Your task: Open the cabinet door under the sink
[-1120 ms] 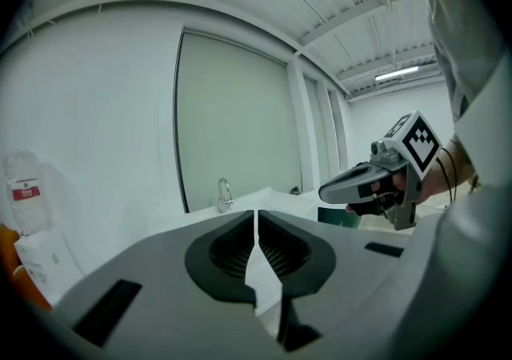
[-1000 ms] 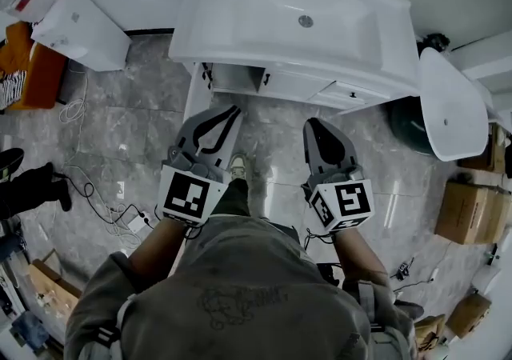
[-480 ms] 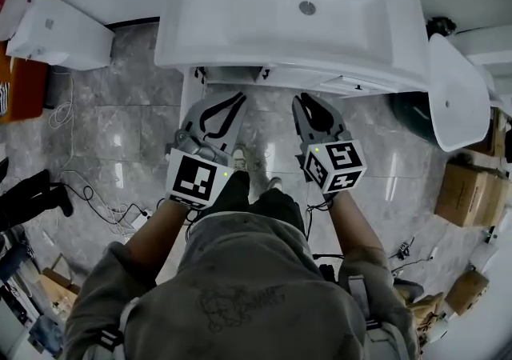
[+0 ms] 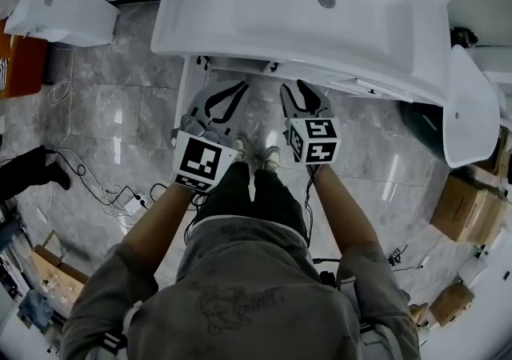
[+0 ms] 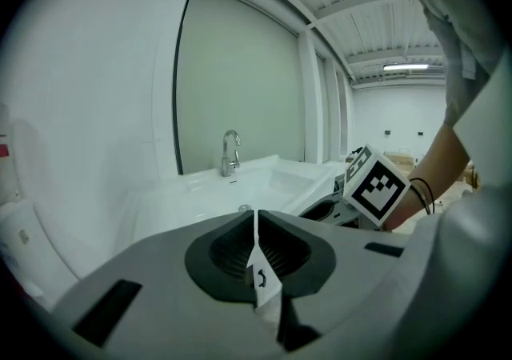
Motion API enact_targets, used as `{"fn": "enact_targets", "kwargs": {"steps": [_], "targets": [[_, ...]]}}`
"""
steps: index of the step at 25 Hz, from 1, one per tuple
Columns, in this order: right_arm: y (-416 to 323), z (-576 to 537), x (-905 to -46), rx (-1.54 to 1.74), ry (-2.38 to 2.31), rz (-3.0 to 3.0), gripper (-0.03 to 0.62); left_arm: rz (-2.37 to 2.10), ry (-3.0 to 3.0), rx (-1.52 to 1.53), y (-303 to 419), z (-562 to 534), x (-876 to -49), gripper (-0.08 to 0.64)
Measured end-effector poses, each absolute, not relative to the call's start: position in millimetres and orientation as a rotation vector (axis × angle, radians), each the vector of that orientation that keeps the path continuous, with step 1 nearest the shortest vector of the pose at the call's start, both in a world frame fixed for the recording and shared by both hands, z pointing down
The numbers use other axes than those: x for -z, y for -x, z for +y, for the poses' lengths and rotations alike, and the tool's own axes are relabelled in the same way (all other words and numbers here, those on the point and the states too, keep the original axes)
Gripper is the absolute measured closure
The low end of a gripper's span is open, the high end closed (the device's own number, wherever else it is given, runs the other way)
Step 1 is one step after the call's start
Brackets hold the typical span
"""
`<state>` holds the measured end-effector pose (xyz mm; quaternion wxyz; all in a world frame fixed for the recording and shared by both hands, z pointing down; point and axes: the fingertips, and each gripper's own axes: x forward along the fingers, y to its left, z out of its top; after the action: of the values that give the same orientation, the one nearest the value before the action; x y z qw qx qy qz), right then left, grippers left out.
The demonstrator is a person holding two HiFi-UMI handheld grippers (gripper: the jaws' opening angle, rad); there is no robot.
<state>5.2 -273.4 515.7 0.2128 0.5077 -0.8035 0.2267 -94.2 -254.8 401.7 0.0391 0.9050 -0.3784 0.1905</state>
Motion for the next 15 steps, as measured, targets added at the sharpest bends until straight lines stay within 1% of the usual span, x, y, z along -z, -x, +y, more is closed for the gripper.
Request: {"fn": "enact_targets", "kwargs": {"steps": [7,15], "targets": [[-10,-294,-599,-0.77,-1.413,-2.182,0.448,-1.224,-2.69,-0.615,91,-267,-474,0.532],[-8,-311,-678,-0.747,-1.432,-2.119,0.448,-1.26,-2.592,-0.656,100,-277,-553,0.532]]}}
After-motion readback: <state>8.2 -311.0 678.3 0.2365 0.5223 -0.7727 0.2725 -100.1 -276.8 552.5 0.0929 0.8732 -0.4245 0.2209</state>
